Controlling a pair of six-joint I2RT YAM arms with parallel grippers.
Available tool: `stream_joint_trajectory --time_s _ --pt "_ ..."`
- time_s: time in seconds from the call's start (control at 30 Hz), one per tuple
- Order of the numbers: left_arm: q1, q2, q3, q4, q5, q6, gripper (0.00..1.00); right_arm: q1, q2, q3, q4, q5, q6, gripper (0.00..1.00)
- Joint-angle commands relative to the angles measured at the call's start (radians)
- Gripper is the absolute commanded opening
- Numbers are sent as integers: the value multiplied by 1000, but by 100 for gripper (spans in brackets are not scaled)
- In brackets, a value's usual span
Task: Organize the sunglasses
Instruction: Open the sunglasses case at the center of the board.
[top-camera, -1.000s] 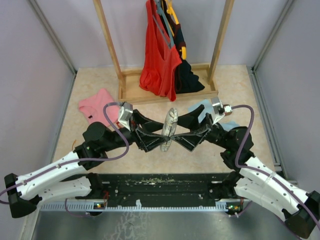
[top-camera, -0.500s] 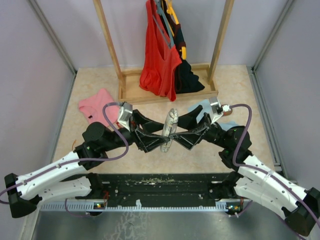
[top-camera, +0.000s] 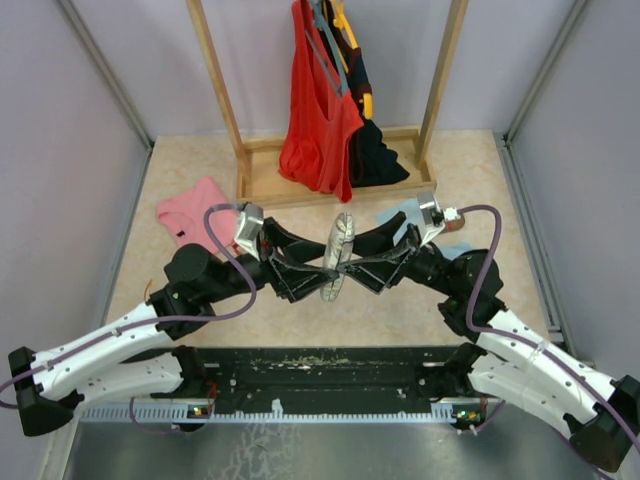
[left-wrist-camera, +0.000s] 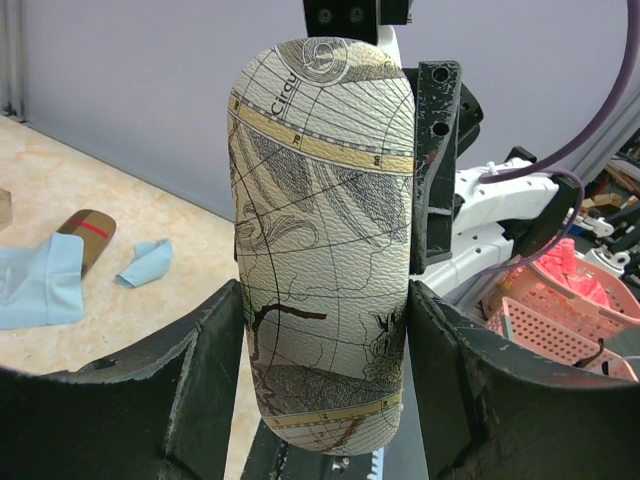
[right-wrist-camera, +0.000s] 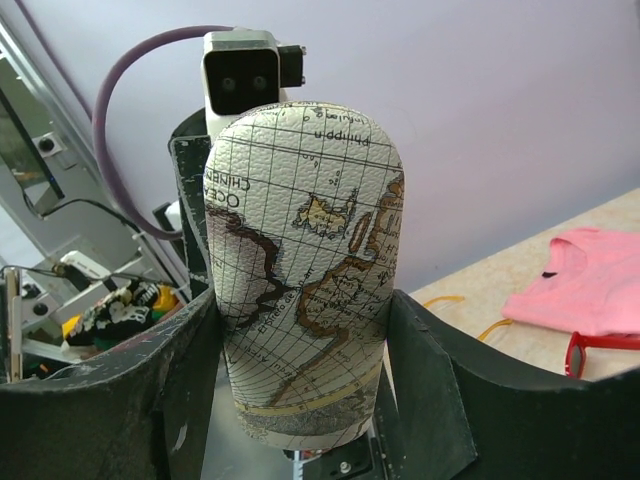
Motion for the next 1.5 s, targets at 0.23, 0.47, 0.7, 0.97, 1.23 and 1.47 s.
stream_joint_trajectory --time_s 0.23,0.47,0.7,0.97,1.23,1.47 --pt "-4 26 102 -150 -202 171 0 19 20 156 -386 256 -154 5" --pt "-15 85 156 -241 -391 254 0 23 98 251 -639 491 -180 0" --pt "-24 140 194 -310 -522 280 0 37 196 327 -766 609 -200 0" --pt "-24 114 169 -306 -503 252 40 40 197 288 -708 614 -225 0" --pt "-23 19 135 -329 -495 205 80 40 132 203 -618 542 -298 0" --pt "-23 -50 106 -382 -509 183 85 40 101 185 -633 532 -365 0"
